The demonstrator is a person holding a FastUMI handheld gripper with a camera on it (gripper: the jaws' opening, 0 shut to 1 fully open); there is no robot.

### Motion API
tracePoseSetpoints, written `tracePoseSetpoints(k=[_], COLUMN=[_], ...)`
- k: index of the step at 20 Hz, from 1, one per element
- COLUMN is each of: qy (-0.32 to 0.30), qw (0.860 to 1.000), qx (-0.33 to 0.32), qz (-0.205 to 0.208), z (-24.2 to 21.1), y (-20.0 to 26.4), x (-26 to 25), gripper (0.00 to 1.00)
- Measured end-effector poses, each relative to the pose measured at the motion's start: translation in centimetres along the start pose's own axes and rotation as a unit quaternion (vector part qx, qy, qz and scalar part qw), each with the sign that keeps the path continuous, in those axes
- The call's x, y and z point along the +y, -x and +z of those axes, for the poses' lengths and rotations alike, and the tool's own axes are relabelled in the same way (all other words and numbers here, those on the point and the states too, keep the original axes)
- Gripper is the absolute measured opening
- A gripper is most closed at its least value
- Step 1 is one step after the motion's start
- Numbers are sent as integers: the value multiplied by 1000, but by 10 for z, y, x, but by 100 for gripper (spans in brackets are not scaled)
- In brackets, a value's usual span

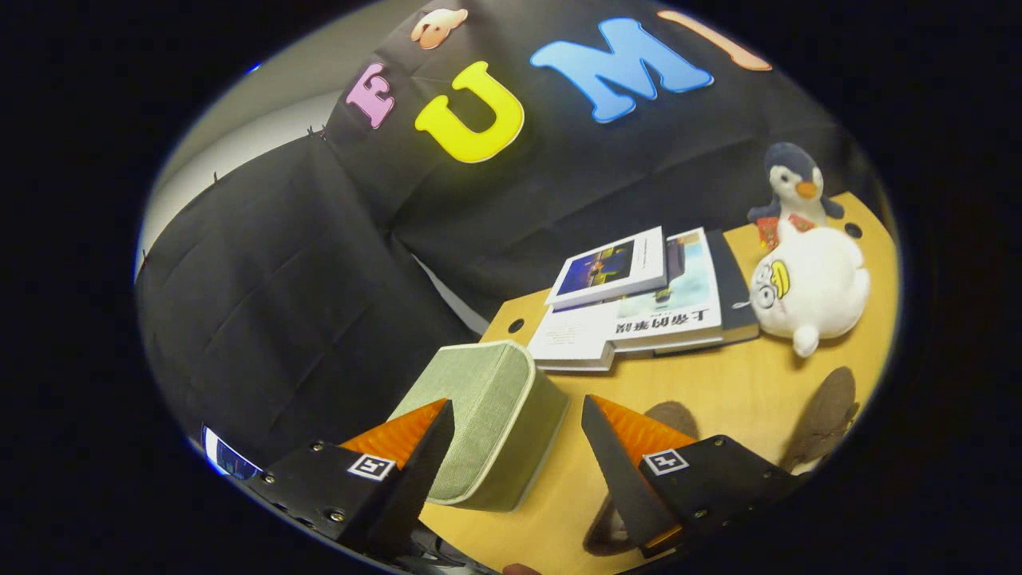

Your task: Open the storage box then place both shoes into the box .Put the left shoe in first, then the right shoe, with the right side of both shoes facing outward in a uniform manner.

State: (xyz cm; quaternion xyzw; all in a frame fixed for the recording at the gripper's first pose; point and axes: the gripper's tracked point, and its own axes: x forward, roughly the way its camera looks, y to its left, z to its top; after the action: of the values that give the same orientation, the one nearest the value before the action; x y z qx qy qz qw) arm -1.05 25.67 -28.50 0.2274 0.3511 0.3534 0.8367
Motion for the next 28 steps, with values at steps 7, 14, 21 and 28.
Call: tracePoseSetpoints(k=[7, 14, 21, 28], qy=[-86, -182, -269, -300], qw=[991, 960, 919, 903], qx=[66, 135, 166, 165], qz=[77, 166, 235, 260], z=[-42, -76, -82, -57], y=[-40, -77, -87, -72], x=[5, 19, 43, 56], gripper=[97, 97, 95, 20])
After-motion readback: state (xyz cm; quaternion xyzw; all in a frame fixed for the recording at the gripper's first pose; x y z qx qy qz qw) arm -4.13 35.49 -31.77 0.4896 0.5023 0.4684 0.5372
